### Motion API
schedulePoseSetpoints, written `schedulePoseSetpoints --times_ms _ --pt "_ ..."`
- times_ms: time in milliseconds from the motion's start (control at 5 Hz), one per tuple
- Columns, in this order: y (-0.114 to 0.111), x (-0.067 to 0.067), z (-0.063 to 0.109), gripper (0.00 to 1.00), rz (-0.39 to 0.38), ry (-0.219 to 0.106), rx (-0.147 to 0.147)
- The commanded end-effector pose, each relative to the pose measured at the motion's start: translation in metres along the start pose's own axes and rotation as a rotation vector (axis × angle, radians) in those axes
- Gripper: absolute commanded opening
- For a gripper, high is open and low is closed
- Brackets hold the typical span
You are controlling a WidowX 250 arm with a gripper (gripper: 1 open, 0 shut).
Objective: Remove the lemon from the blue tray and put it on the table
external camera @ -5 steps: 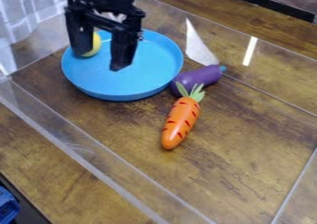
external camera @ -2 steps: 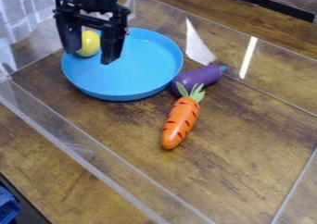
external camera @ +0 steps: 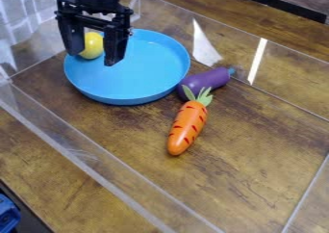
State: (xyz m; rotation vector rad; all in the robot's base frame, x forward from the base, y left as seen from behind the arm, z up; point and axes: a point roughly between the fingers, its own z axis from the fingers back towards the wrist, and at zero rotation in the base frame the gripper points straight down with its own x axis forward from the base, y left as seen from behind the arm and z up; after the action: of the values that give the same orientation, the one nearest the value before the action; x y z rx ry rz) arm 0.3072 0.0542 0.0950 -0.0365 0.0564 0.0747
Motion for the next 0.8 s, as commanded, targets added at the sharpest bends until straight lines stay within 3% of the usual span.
schedulePoseSetpoints --times_ms 0,400,600 --pt "0.014 0.014 0.009 1.00 -0.003 -0.045 0.000" --pt "0.029 0.032 0.009 1.00 -0.009 -0.051 -0.013" --pt "0.024 0.035 -0.003 1.00 -0.076 -0.046 -0.017"
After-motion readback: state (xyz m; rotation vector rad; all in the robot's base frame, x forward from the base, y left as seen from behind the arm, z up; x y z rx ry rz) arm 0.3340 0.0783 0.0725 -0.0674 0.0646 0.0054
